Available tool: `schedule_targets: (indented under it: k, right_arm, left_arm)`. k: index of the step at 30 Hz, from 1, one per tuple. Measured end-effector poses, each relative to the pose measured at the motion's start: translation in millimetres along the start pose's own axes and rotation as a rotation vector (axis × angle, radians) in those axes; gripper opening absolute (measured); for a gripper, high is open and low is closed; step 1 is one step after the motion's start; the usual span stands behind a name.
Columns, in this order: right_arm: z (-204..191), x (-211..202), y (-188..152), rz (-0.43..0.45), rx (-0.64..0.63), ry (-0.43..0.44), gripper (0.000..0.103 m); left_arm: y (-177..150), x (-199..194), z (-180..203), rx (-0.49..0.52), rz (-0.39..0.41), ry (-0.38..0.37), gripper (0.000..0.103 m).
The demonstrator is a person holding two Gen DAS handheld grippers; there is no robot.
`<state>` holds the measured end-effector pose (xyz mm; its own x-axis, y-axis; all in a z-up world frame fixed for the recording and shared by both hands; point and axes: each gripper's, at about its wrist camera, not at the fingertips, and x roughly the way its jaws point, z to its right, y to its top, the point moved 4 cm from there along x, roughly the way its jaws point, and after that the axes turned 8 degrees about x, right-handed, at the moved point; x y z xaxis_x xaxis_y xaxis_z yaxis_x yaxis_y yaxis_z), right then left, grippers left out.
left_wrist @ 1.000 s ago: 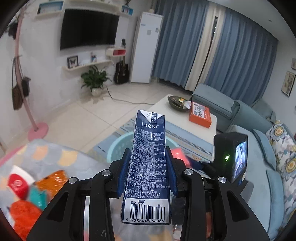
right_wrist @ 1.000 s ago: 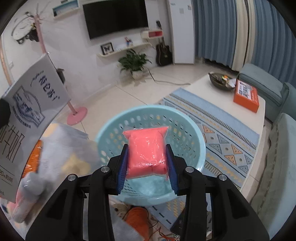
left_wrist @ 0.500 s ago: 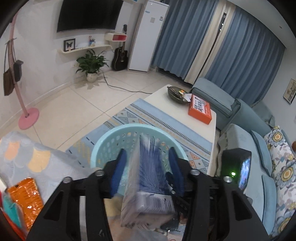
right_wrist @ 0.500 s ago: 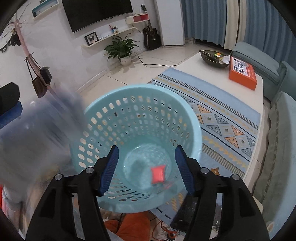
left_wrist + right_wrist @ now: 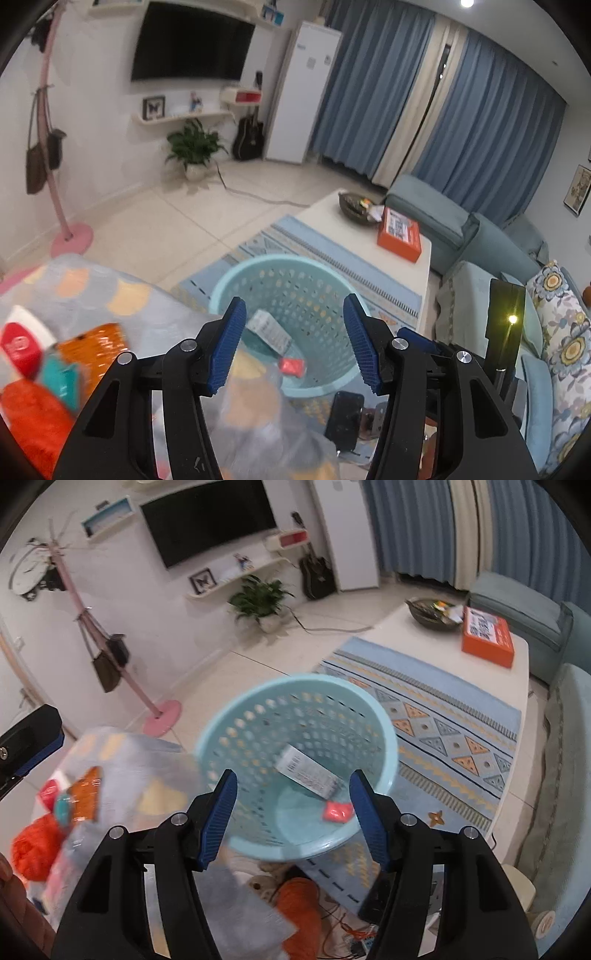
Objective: Collect trash
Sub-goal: 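Grasp the clear milk bottle with the left tool while the right tool grasps the pink spray can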
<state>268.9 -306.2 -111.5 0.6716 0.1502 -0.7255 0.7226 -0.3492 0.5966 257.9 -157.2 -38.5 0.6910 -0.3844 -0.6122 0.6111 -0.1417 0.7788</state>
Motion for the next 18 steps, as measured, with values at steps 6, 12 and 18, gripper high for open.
schedule_targets:
  k: [6, 12, 18]
  right_arm:
    - [-48.3, -51.0, -13.1, 0.053, -0.079, 0.095, 0.060]
    - [-102.6, -89.2, -37.7, 0.081, -0.180, 0.177, 0.066]
    - [-152.0, -106.1, -66.7, 0.075, -0.271, 0.229, 0.066]
  left_arm:
    - [-3.5, -73.6, -5.2, 0.006, 0.089, 0.072, 0.054]
    - [-30.1, -148.3, -38.2, -0.030, 0.149, 0.169, 0.057]
    - [-73.8, -202.5, -92.3, -0.112, 0.135, 0.309, 0.064]
